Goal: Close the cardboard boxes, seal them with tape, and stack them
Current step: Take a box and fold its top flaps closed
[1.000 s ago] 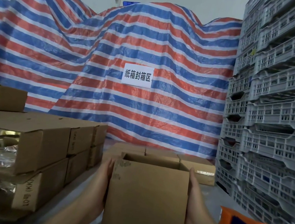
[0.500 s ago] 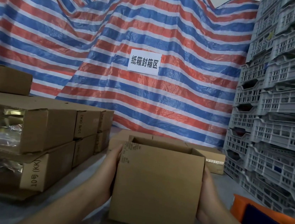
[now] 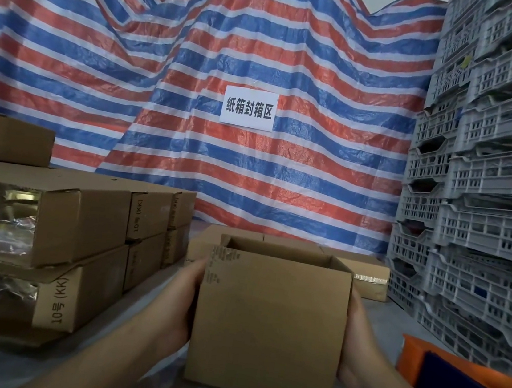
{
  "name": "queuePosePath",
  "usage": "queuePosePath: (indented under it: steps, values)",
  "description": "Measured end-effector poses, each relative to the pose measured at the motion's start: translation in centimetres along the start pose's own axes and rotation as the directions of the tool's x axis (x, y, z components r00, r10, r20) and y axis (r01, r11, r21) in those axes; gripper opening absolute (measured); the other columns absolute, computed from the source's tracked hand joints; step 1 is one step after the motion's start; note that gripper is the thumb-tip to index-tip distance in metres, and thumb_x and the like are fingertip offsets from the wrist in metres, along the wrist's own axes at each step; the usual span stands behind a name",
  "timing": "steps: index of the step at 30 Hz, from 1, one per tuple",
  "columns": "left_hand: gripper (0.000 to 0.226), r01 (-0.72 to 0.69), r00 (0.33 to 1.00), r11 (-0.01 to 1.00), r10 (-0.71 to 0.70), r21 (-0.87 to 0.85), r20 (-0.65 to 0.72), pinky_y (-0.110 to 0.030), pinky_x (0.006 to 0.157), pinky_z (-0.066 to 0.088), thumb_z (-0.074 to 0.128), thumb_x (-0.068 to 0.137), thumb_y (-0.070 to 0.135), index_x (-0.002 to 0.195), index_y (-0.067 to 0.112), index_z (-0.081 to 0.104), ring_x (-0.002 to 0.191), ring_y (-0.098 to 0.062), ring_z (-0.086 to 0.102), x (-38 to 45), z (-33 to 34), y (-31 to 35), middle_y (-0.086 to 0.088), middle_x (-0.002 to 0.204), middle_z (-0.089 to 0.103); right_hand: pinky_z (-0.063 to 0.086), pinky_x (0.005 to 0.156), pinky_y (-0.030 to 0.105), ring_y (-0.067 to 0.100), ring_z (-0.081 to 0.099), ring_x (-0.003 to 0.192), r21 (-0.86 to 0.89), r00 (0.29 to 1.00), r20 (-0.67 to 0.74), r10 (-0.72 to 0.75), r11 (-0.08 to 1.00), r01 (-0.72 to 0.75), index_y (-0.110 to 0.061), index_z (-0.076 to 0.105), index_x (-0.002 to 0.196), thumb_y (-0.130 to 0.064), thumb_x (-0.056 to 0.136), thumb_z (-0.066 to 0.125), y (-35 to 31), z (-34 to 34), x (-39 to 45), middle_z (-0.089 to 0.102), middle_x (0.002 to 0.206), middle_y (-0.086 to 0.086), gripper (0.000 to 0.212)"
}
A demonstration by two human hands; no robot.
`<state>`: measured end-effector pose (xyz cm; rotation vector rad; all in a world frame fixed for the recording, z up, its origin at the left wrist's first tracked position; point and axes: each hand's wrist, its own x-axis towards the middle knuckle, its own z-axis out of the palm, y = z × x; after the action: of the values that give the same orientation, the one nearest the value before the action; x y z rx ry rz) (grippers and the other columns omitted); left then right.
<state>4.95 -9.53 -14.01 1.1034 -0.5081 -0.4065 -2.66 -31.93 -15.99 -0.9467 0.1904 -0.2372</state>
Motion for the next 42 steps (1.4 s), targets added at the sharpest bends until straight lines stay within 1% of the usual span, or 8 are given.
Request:
queuePosePath:
  steps: [11, 14, 16, 20, 23, 27, 32, 42]
  values:
    - [0.043, 0.03, 0.997, 0.997, -0.026, 0.067, -0.07, -0.027, 0.049, 0.052, 0.052, 0.096, 0.031, 0.063, 0.015, 0.075, 0.053, -0.016, 0.067, 0.4, -0.2, -0.4, -0.004, 0.061, 0.068, 0.054, 0.079, 0.051, 0.037, 0.071, 0.075, -0.011, 1.0, 0.013, 0.01, 1.0, -0.01, -0.012, 0.08, 0.094, -0.084, 0.068, 0.062, 0.4, -0.4, 0.4, 0.075, 0.083, 0.017, 0.079]
    - [0.038, 0.047, 0.998, 0.998, -0.045, 0.051, -0.045, -0.025, 0.045, 0.052, 0.058, 0.087, 0.033, 0.059, 0.016, 0.077, 0.053, -0.018, 0.068, 0.2, -0.2, -0.2, -0.007, 0.064, 0.07, 0.056, 0.073, 0.049, 0.037, 0.072, 0.072, -0.026, 1.0, 0.022, 0.001, 1.0, 0.0, -0.012, 0.081, 0.09, -0.082, 0.072, 0.06, 0.4, -0.4, 0.6, 0.075, 0.081, 0.017, 0.076]
    - [0.029, 0.051, 0.998, 0.999, -0.051, 0.013, -0.023, -0.027, 0.048, 0.053, 0.065, 0.072, 0.039, 0.08, 0.014, 0.077, 0.058, -0.019, 0.07, -0.2, -0.1, 0.1, -0.008, 0.069, 0.072, 0.057, 0.07, 0.048, 0.037, 0.072, 0.07, -0.02, 1.0, 0.024, -0.005, 1.0, 0.006, -0.011, 0.082, 0.088, -0.081, 0.074, 0.057, 0.2, -0.5, 0.6, 0.075, 0.08, 0.017, 0.075]
    - [0.067, -0.034, 0.986, 0.999, 0.035, 0.005, -0.162, -0.033, 0.053, 0.056, 0.071, 0.075, 0.024, 0.136, 0.033, 0.045, 0.066, -0.024, 0.073, 0.1, 0.0, 0.1, -0.011, 0.082, 0.076, 0.057, 0.072, 0.05, 0.038, 0.074, 0.076, -0.028, 0.999, 0.031, 0.018, 0.999, -0.017, -0.012, 0.082, 0.093, -0.086, 0.074, 0.053, -0.1, -0.8, 0.4, 0.076, 0.085, 0.018, 0.081]
    - [0.053, -0.103, 0.968, 0.994, 0.109, 0.04, -0.226, -0.034, 0.051, 0.056, 0.069, 0.081, 0.011, 0.128, 0.029, 0.053, 0.065, -0.025, 0.073, -0.1, 0.3, 0.6, -0.013, 0.089, 0.075, 0.055, 0.085, 0.054, 0.039, 0.073, 0.091, -0.056, 0.999, 0.045, 0.0, 0.998, 0.003, -0.016, 0.079, 0.106, -0.087, 0.071, 0.056, -0.4, -0.5, 0.0, 0.075, 0.102, 0.019, 0.082]
    - [0.032, -0.103, 0.991, 0.991, 0.11, 0.087, -0.078, -0.034, 0.057, 0.054, 0.057, 0.095, 0.014, 0.123, 0.028, 0.066, 0.071, -0.024, 0.069, -0.4, 0.1, 0.9, -0.017, 0.095, 0.072, 0.041, 0.107, 0.06, 0.042, 0.066, 0.113, -0.089, 0.997, 0.072, 0.007, 0.996, -0.001, -0.021, 0.074, 0.119, -0.09, 0.063, 0.059, -0.4, -0.2, -0.3, 0.069, 0.123, 0.02, 0.09]
    - [0.033, -0.073, 0.997, 0.99, 0.076, 0.122, -0.022, -0.037, 0.069, 0.055, 0.059, 0.095, 0.033, 0.127, 0.03, 0.063, 0.081, -0.028, 0.066, -0.1, 0.1, 1.1, -0.018, 0.099, 0.072, 0.042, 0.107, 0.059, 0.04, 0.069, 0.104, -0.114, 0.995, 0.102, 0.013, 0.993, -0.001, -0.016, 0.076, 0.114, -0.089, 0.062, 0.064, -0.3, 0.0, -0.3, 0.072, 0.117, 0.02, 0.091]
    - [0.051, -0.052, 0.999, 0.997, 0.053, 0.052, -0.01, -0.026, 0.049, 0.054, 0.066, 0.071, 0.043, 0.114, 0.016, 0.067, 0.06, -0.02, 0.068, -0.1, 0.3, 1.0, -0.011, 0.075, 0.071, 0.049, 0.104, 0.052, 0.035, 0.072, 0.099, -0.203, 0.991, 0.07, -0.112, 0.971, 0.124, -0.013, 0.078, 0.109, -0.076, 0.083, 0.056, -0.9, 0.3, -0.2, 0.073, 0.113, 0.019, 0.072]
